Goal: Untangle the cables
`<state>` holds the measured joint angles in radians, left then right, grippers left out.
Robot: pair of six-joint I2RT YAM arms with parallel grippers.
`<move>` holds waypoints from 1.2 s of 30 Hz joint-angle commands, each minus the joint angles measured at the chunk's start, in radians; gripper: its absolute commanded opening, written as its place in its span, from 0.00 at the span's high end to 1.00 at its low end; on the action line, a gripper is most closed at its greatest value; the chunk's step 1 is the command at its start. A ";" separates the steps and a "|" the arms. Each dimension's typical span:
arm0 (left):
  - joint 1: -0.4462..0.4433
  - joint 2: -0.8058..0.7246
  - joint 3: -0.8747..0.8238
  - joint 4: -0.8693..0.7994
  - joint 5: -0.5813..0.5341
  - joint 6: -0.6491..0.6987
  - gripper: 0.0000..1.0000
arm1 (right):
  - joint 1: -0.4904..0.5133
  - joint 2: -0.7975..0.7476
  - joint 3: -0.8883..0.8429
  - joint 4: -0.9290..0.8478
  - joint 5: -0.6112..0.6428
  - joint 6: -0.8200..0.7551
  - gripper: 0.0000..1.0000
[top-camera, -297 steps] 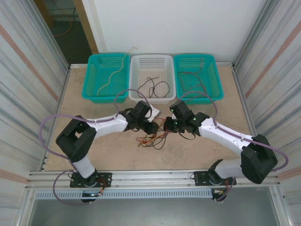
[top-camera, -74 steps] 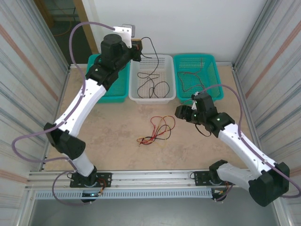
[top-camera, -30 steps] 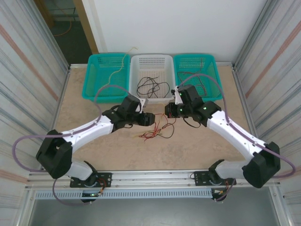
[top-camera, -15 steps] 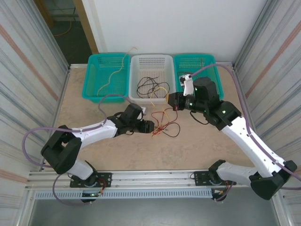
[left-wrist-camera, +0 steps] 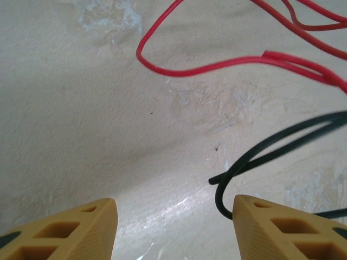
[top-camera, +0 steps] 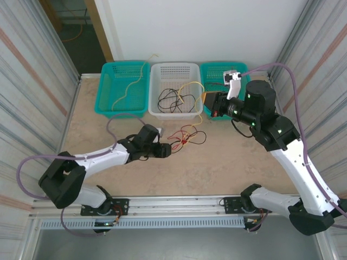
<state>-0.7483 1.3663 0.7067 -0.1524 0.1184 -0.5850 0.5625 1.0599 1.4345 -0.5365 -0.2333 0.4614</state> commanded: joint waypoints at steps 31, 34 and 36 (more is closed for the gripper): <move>-0.119 -0.056 0.005 0.324 -0.152 0.105 0.38 | -0.051 -0.030 0.039 0.198 -0.027 0.129 1.00; -0.119 -0.067 -0.048 0.318 -0.213 0.060 0.45 | -0.098 -0.038 0.060 0.201 -0.051 0.153 1.00; -0.119 -0.066 -0.068 0.301 -0.222 0.040 0.46 | -0.124 -0.039 0.076 0.200 -0.070 0.162 1.00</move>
<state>-0.8642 1.3018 0.6670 0.1627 -0.0151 -0.4946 0.4664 1.0496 1.4574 -0.3946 -0.2630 0.5766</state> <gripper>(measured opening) 0.540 0.062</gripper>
